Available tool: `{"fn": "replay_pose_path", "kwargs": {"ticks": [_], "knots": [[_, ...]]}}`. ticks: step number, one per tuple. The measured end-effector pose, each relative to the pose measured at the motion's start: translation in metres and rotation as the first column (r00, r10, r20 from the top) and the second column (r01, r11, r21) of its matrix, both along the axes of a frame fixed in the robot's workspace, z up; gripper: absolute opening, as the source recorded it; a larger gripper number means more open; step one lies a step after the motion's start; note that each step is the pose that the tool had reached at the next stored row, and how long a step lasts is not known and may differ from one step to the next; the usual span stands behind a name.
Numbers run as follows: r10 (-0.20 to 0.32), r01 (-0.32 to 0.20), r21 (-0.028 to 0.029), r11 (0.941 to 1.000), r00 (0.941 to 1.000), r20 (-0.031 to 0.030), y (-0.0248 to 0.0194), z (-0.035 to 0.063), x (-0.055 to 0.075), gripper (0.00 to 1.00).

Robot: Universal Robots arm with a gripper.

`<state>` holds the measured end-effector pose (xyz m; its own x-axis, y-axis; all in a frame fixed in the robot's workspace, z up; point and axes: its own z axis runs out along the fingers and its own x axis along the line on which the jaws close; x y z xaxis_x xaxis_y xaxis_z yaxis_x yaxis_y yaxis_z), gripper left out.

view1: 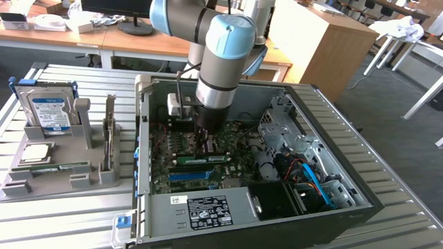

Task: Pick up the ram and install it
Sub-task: 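Press down the ram until it locks into place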

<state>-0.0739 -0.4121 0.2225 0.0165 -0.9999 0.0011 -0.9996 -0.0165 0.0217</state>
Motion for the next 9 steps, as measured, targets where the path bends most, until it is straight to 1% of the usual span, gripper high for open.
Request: {"fn": "replay_pose_path", "kwargs": {"ticks": [9], "knots": [[0.0, 0.0, 0.0, 1.0, 1.0, 0.0002, 0.0, -0.0006, 0.0, 0.1]]}}
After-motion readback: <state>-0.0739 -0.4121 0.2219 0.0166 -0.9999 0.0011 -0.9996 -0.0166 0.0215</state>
